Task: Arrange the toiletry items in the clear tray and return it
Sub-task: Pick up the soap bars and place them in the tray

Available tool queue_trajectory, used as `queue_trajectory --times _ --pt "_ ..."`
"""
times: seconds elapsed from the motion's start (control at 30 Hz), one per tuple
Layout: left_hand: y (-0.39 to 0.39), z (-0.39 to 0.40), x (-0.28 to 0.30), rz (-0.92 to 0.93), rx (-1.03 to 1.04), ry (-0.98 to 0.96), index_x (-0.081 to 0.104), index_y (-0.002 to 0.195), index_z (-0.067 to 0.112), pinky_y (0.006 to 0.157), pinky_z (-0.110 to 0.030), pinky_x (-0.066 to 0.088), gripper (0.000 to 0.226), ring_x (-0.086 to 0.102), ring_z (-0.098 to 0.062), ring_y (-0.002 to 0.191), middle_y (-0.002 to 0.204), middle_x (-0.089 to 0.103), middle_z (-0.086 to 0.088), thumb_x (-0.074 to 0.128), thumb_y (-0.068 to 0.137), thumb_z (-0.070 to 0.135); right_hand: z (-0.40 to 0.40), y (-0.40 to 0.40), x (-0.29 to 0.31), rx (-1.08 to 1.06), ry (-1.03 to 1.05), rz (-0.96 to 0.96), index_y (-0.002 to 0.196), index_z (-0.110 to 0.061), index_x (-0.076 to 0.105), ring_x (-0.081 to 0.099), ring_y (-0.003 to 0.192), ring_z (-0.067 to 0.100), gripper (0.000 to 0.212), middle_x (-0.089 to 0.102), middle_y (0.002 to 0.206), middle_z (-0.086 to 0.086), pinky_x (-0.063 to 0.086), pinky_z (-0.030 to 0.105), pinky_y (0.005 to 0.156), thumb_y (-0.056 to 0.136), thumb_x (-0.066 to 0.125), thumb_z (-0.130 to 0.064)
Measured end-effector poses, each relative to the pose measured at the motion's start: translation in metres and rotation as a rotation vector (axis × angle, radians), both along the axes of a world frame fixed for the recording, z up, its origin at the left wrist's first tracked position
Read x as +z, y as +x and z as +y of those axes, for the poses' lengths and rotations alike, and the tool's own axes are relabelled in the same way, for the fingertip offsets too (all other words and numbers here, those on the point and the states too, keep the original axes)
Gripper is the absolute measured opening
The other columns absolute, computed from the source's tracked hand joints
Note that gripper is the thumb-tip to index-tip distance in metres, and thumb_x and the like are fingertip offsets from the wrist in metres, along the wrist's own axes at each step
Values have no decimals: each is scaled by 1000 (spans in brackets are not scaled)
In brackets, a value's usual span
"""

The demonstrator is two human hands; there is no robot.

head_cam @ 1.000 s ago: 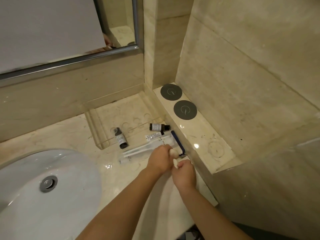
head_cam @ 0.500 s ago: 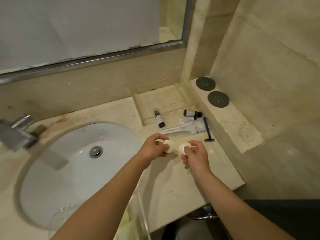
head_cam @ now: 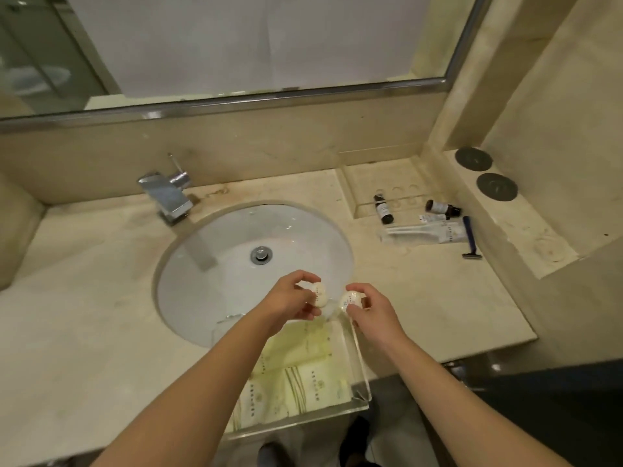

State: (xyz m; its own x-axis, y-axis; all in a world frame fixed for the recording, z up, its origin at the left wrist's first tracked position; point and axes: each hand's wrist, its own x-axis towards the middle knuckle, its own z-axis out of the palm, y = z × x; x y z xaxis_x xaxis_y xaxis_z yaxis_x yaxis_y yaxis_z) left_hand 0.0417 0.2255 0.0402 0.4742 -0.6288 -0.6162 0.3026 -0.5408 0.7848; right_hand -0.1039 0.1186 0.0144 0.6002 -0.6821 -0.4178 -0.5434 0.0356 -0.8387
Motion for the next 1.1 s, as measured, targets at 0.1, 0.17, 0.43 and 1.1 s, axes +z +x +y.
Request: queue_trajectory --times 0.1,0.17,0.43,1.1 --pt "1 21 -2 44 6 10 59 110 11 71 -36 60 32 69 -28 69 90 66 -20 49 88 -11 12 2 -4 62 -52 86 117 -26 57 62 83 13 45 64 100 -2 47 19 64 79 65 -3" --pt "0 30 -4 50 -8 17 58 112 10 69 -34 61 33 69 -28 70 91 65 -21 51 87 -11 18 2 -6 119 -143 145 120 -25 56 63 87 15 47 65 103 -1 49 22 68 78 70 -8" --pt "-6 47 -14 -53 -159 64 58 112 14 75 -36 61 49 65 -27 78 94 55 -13 68 74 -14 34 0 -13 483 -737 362 129 -26 46 58 107 21 44 61 121 -2 50 35 82 88 60 -30" --pt "-13 34 -26 -313 -492 141 53 107 17 79 -42 58 45 64 -19 73 89 67 -7 79 72 10 18 -12 -26 591 -836 386 129 -24 44 47 113 19 46 36 134 2 50 27 70 87 62 -31"
